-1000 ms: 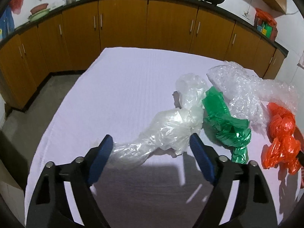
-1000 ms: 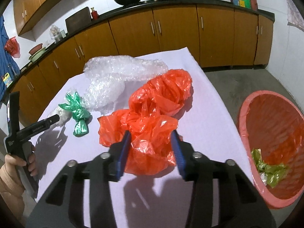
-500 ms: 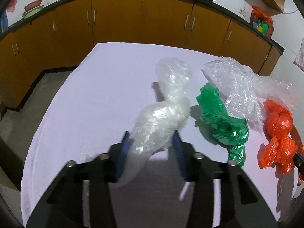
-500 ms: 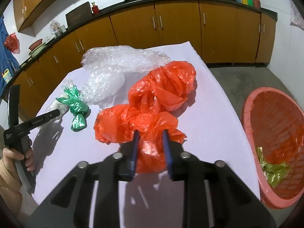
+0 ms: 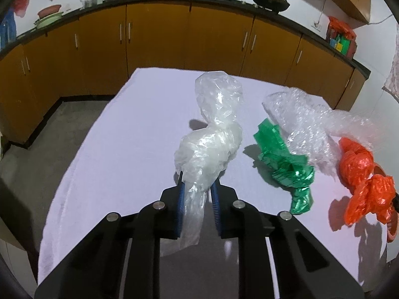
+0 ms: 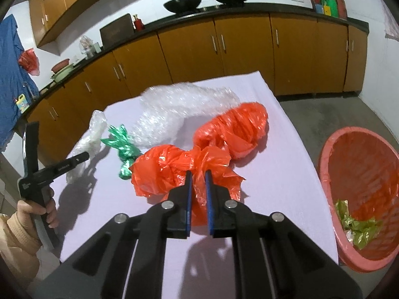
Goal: Collect trash
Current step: 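Carry clear and orange bags over the wastebasket and open both tools, then grasp the green bag with the left tool while the right tool grasps the last orange bag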
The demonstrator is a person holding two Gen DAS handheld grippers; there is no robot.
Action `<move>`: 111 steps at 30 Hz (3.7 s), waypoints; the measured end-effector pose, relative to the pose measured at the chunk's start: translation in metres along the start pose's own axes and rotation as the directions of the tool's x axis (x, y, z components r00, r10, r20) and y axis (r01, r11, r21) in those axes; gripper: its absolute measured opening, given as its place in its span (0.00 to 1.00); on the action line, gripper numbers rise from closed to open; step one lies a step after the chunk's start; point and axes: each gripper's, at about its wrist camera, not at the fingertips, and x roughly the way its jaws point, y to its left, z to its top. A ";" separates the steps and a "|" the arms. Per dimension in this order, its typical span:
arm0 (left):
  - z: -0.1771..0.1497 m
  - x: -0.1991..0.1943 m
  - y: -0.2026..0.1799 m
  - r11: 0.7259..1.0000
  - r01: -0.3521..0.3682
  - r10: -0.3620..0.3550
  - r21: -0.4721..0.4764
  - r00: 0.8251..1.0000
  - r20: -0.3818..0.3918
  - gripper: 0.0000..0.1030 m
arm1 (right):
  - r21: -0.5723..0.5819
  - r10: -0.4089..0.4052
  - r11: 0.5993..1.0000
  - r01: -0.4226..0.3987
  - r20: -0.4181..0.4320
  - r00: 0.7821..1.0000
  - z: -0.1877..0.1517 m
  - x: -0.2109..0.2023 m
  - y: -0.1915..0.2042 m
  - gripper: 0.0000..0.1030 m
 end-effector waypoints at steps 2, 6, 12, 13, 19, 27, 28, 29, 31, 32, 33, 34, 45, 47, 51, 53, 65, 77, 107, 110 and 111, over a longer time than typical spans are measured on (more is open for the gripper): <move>0.002 -0.006 -0.003 1.000 0.006 -0.007 0.004 1.000 0.015 0.19 | -0.008 0.007 1.000 -0.006 0.018 1.000 0.003 -0.007 0.003 0.10; 0.006 -0.020 -0.014 0.999 0.030 -0.030 0.016 0.998 0.048 0.19 | -0.011 0.015 1.000 -0.015 0.049 0.999 0.008 -0.021 0.003 0.10; 0.011 -0.039 -0.040 0.996 0.077 -0.080 0.041 0.993 0.086 0.19 | -0.014 0.006 1.000 -0.005 0.090 0.996 0.011 -0.038 0.004 0.10; 0.012 -0.041 -0.044 0.995 0.087 -0.091 0.046 0.992 0.091 0.19 | -0.010 0.002 1.000 -0.001 0.098 0.995 0.012 -0.042 0.002 0.10; 0.017 -0.055 -0.074 0.986 0.146 -0.155 0.084 0.982 0.109 0.19 | 0.020 -0.035 0.999 0.033 0.136 0.990 0.015 -0.058 -0.012 0.10; 0.015 -0.063 -0.117 0.966 0.216 -0.231 0.141 0.968 0.100 0.19 | 0.077 -0.107 0.993 0.095 0.178 0.978 0.015 -0.077 -0.041 0.10; 0.013 -0.065 -0.124 0.963 0.225 -0.240 0.146 0.966 0.097 0.19 | 0.085 -0.120 0.991 0.106 0.184 0.976 0.015 -0.080 -0.045 0.10; 0.013 -0.066 -0.131 0.959 0.239 -0.255 0.153 0.962 0.094 0.19 | 0.094 -0.134 0.989 0.118 0.191 0.972 0.015 -0.084 -0.050 0.10; 0.011 -0.067 -0.143 0.950 0.263 -0.280 0.166 0.956 0.088 0.19 | 0.113 -0.162 0.983 0.142 0.202 0.966 0.014 -0.091 -0.060 0.10; 0.010 -0.068 -0.148 0.947 0.271 -0.289 0.171 0.954 0.085 0.19 | 0.122 -0.175 0.981 0.152 0.206 0.963 0.014 -0.094 -0.065 0.10; 0.009 -0.068 -0.154 0.943 0.282 -0.299 0.178 0.951 0.082 0.19 | 0.132 -0.188 0.978 0.163 0.209 0.960 0.013 -0.096 -0.070 0.10; 0.009 -0.068 -0.160 0.939 0.291 -0.310 0.184 0.948 0.078 0.19 | 0.146 -0.206 0.973 0.178 0.214 0.955 0.012 -0.101 -0.077 0.10; -0.003 -0.060 -0.244 0.869 0.420 -0.437 0.260 0.900 0.007 0.18 | 0.305 -0.400 0.895 0.325 0.231 0.887 -0.005 -0.141 -0.148 0.10; -0.007 -0.058 -0.259 0.855 0.441 -0.455 0.272 0.890 -0.012 0.18 | 0.328 -0.430 0.878 0.347 0.227 0.874 -0.008 -0.146 -0.160 0.10; -0.018 -0.054 -0.286 0.827 0.477 -0.485 0.298 0.873 -0.050 0.18 | 0.364 -0.466 0.854 0.373 0.215 0.858 -0.013 -0.149 -0.178 0.10; -0.022 -0.052 -0.299 0.814 0.491 -0.496 0.311 0.866 -0.070 0.18 | 0.372 -0.479 0.845 0.384 0.210 0.852 -0.016 -0.149 -0.185 0.10; -0.043 -0.035 -0.339 0.787 0.529 -0.510 0.318 0.847 -0.146 0.18 | 0.426 -0.529 0.802 0.419 0.179 0.830 -0.027 -0.149 -0.220 0.10; -0.049 -0.016 -0.363 0.764 0.552 -0.513 0.335 0.834 -0.203 0.19 | 0.461 -0.532 0.786 0.411 0.167 0.830 -0.028 -0.140 -0.240 0.10; -0.026 -0.028 -0.251 0.924 0.278 -0.288 0.261 0.958 -0.001 0.63 | 0.386 -0.504 0.830 0.402 0.212 0.837 -0.025 -0.134 -0.208 0.63; -0.019 -0.025 -0.212 0.960 0.169 -0.183 0.223 0.982 0.044 0.69 | 0.355 -0.457 0.859 0.368 0.208 0.865 -0.021 -0.121 -0.194 0.65; -0.017 -0.025 -0.201 0.969 0.133 -0.148 0.208 0.987 0.056 0.74 | 0.339 -0.437 0.871 0.355 0.206 0.876 -0.019 -0.115 -0.187 0.65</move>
